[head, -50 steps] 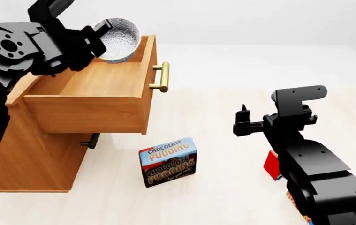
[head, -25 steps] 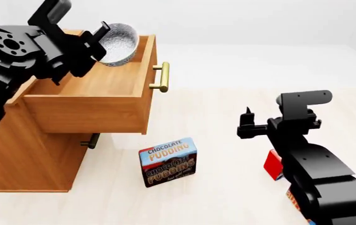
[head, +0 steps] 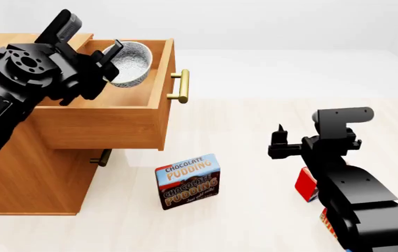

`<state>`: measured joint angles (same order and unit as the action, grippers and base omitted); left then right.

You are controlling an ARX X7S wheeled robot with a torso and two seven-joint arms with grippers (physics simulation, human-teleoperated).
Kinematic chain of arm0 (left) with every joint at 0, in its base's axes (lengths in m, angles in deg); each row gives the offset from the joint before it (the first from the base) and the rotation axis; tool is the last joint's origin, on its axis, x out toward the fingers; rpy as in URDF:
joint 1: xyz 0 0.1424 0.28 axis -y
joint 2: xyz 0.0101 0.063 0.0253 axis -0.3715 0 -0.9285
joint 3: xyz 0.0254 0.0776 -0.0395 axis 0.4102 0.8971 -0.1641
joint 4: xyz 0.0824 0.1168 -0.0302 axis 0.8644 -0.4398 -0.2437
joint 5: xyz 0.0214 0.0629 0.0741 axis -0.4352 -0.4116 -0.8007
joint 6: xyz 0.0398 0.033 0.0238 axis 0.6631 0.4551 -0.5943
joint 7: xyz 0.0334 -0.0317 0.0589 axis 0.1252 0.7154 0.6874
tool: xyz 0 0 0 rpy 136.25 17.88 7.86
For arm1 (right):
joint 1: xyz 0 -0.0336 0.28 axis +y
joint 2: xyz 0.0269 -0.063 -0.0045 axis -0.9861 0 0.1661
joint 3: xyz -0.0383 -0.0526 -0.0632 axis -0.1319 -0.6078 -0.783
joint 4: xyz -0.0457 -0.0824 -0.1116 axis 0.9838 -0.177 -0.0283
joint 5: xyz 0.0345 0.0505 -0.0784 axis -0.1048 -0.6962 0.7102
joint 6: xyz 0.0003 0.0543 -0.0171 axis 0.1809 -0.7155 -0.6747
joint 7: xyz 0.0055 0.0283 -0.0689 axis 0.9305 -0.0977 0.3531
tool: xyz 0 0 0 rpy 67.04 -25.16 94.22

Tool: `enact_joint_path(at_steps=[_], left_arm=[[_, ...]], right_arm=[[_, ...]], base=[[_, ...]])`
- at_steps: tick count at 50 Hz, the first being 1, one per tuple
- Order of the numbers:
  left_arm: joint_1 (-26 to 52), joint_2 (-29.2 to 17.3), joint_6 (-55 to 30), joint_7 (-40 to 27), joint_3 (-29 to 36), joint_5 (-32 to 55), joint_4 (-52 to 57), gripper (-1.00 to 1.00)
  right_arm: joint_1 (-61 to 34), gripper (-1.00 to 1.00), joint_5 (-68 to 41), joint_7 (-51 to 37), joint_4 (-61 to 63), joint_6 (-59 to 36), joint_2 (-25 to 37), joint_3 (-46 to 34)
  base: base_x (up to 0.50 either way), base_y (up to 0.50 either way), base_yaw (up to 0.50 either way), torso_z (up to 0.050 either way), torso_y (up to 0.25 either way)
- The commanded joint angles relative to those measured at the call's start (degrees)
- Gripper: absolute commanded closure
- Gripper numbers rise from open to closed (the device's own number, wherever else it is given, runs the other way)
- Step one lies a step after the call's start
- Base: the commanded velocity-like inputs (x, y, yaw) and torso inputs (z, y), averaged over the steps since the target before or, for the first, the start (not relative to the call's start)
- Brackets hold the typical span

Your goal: Put the bowl in the top drawer of the cabinet.

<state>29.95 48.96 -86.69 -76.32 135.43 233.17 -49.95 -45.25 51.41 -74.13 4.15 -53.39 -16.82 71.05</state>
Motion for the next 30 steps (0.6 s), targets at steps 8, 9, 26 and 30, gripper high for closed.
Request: enact_joint_path(at_steps=[8,9,26,30], left_arm=[[-0.73,0.72,2.85,-4.10,2.07,3.48,-0.43,1.00],[-0.71,0.81,3.07,-4.55,2.16,3.39,-0.43,1.00],[-1.81,1.17,4.83,-9.36,1.06,3.72,-0.43,1.00],[-1.87,1.07,5.09,-9.69,0.60,3.55,-0.43,1.00]], right_arm=[[0.42,-1.00,-0.24,0.21,-1.00,0.81,0.33,0.12],[0.42,-1.00,-0.26,0.23,-1.04,0.83,0.38,0.12],[0.46,-1.00,-0.35,0.59,-2.00,1.24,0.67,-0.24],[0.46,-1.00,-0.33,0.47,-2.15,1.32,0.62,-0.29]], base=[[0.00,0.00,0.00,0.000,0.000],[0.00,0.00,0.00,0.015,0.000],[0.00,0.00,0.00,0.000,0.001],[0.00,0.00,0.00,0.000,0.000]])
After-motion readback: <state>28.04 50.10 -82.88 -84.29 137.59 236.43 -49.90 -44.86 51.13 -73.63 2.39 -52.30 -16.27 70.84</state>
